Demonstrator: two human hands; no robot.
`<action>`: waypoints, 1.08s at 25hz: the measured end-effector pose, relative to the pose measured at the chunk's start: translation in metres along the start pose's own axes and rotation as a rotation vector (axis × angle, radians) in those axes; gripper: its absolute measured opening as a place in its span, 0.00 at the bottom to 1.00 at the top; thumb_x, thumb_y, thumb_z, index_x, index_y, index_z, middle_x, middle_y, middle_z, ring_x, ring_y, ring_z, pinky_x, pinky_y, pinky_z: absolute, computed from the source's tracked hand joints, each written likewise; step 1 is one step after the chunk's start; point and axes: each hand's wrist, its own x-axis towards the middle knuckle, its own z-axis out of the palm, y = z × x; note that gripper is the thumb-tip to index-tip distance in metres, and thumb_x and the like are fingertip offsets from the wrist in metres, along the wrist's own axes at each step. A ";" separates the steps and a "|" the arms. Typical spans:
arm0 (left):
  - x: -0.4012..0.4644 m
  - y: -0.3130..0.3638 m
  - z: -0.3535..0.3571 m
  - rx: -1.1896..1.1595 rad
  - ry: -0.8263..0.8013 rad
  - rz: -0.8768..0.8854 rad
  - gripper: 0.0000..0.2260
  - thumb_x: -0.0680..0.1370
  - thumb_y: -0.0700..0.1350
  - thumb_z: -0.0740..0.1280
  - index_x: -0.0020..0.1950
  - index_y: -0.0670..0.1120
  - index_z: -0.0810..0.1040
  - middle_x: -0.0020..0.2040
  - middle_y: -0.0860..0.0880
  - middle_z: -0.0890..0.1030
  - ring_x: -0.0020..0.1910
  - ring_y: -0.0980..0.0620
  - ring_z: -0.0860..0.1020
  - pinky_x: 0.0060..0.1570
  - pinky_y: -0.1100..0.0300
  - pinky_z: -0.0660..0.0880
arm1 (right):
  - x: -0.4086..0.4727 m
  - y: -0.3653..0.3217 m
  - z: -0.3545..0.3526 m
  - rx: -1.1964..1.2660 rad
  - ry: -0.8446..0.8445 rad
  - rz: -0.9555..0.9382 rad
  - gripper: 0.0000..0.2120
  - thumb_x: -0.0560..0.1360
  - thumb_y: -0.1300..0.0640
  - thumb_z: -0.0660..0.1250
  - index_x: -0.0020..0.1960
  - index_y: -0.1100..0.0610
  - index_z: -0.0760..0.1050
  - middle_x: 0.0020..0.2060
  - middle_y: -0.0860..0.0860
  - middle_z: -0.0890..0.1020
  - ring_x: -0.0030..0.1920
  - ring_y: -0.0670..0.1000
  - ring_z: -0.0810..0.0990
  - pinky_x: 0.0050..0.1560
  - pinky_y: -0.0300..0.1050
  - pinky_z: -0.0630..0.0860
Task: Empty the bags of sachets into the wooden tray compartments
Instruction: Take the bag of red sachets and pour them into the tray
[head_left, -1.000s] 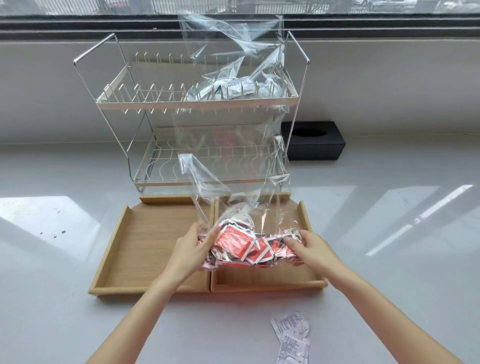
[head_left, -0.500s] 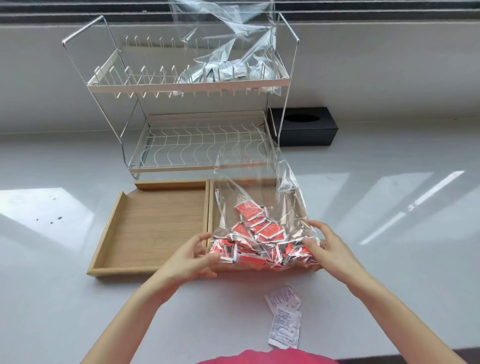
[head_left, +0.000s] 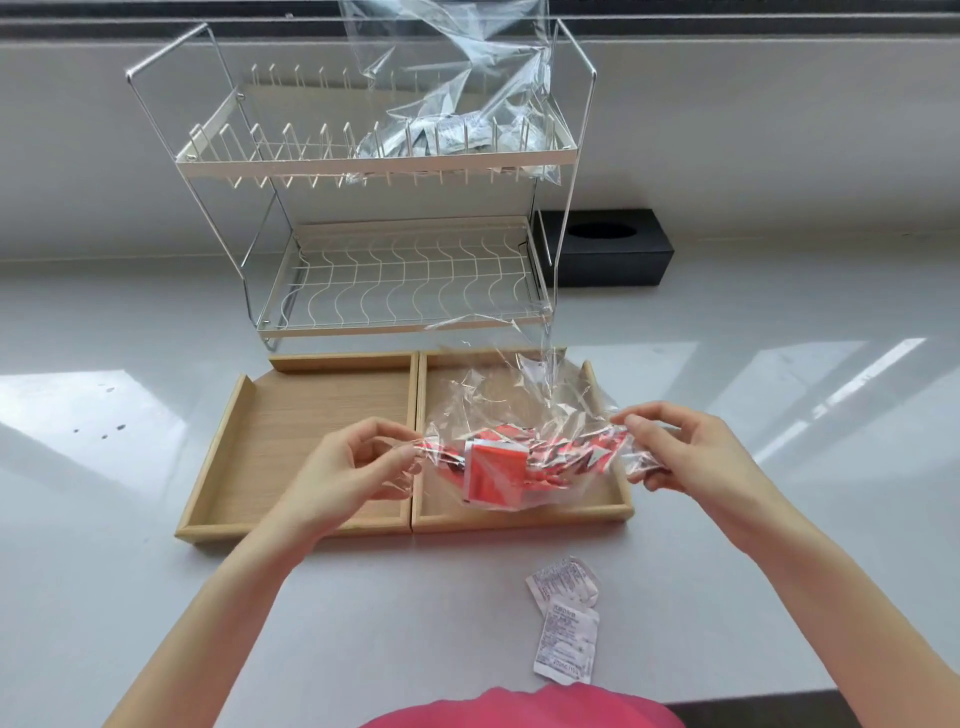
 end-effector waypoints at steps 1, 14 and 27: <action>0.002 0.004 -0.001 0.005 0.041 0.030 0.06 0.75 0.35 0.63 0.43 0.44 0.77 0.32 0.47 0.79 0.25 0.61 0.77 0.29 0.68 0.77 | 0.001 -0.004 0.000 0.005 0.007 -0.017 0.08 0.76 0.61 0.62 0.42 0.55 0.79 0.32 0.54 0.73 0.22 0.42 0.75 0.26 0.31 0.73; 0.001 0.052 -0.016 0.065 0.268 0.353 0.09 0.77 0.38 0.60 0.42 0.47 0.78 0.26 0.56 0.75 0.21 0.58 0.69 0.25 0.65 0.76 | 0.004 -0.059 -0.016 0.139 0.108 -0.189 0.09 0.76 0.59 0.61 0.43 0.55 0.79 0.30 0.50 0.69 0.22 0.42 0.70 0.28 0.30 0.73; -0.001 0.131 -0.041 -0.072 0.371 0.558 0.11 0.79 0.41 0.58 0.42 0.48 0.78 0.23 0.58 0.72 0.20 0.58 0.68 0.25 0.68 0.73 | 0.010 -0.144 -0.017 0.259 0.105 -0.476 0.10 0.76 0.59 0.61 0.40 0.53 0.79 0.21 0.41 0.71 0.24 0.42 0.68 0.27 0.30 0.70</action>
